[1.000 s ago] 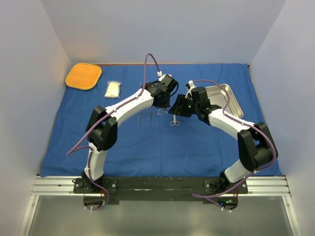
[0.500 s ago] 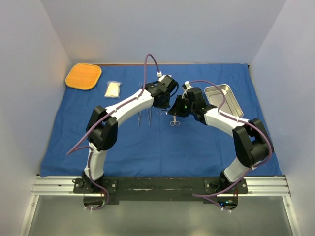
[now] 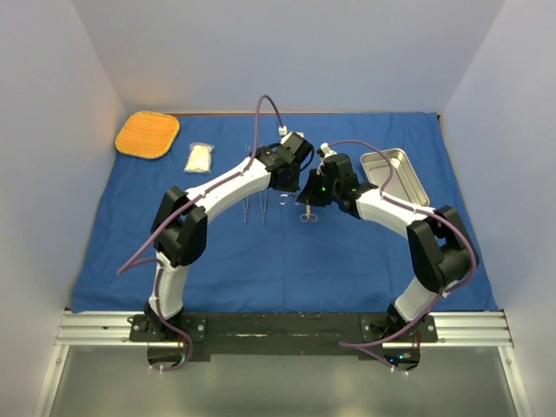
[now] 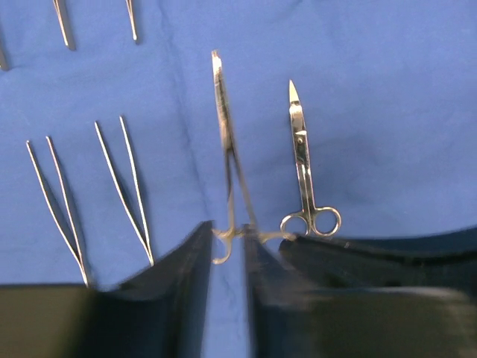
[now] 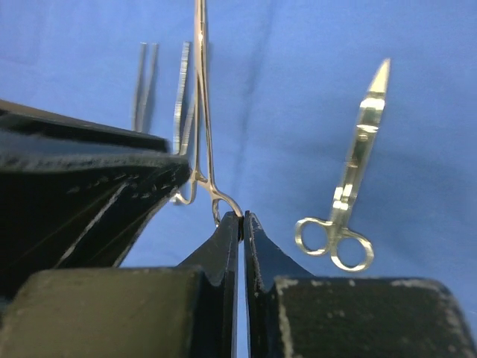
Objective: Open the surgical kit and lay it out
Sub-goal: Place the medical item in the surgical kit.
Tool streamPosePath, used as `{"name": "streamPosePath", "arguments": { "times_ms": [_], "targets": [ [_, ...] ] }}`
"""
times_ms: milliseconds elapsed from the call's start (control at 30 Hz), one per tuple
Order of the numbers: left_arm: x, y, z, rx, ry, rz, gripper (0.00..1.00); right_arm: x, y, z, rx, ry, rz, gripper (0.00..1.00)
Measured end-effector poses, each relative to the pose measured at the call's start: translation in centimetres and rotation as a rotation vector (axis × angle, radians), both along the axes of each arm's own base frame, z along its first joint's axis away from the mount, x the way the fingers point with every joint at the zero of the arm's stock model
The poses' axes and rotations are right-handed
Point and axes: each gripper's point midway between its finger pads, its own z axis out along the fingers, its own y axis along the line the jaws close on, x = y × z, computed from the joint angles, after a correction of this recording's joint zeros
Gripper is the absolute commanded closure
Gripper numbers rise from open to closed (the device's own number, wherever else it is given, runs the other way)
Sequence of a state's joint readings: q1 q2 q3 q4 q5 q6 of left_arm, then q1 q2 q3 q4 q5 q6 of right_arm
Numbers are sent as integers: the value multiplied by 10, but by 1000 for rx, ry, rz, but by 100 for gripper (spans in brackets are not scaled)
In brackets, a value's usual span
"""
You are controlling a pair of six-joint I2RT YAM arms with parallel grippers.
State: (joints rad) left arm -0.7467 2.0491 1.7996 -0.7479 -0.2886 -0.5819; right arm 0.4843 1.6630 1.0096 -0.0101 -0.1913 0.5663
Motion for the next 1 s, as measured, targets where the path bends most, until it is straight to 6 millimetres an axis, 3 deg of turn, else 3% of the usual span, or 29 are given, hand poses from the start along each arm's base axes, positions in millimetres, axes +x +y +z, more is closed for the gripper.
{"name": "streamPosePath", "arguments": {
  "times_ms": [233,400,567,733,1000],
  "targets": [
    [-8,11,16,5,-61,-63,21,-9,-33,-14,-157,16,37,100],
    [-18,43,52,-35,-189,-60,17,-3,-84,-1,-184,18,6,100],
    [-15,105,96,-81,-371,35,9,-1,-137,8,-188,34,21,100],
    [-22,153,99,-59,-461,83,5,-10,-139,-7,-135,119,136,100],
    [-20,168,97,10,-526,76,0,-20,-126,-29,-45,205,203,100]
  ]
}}
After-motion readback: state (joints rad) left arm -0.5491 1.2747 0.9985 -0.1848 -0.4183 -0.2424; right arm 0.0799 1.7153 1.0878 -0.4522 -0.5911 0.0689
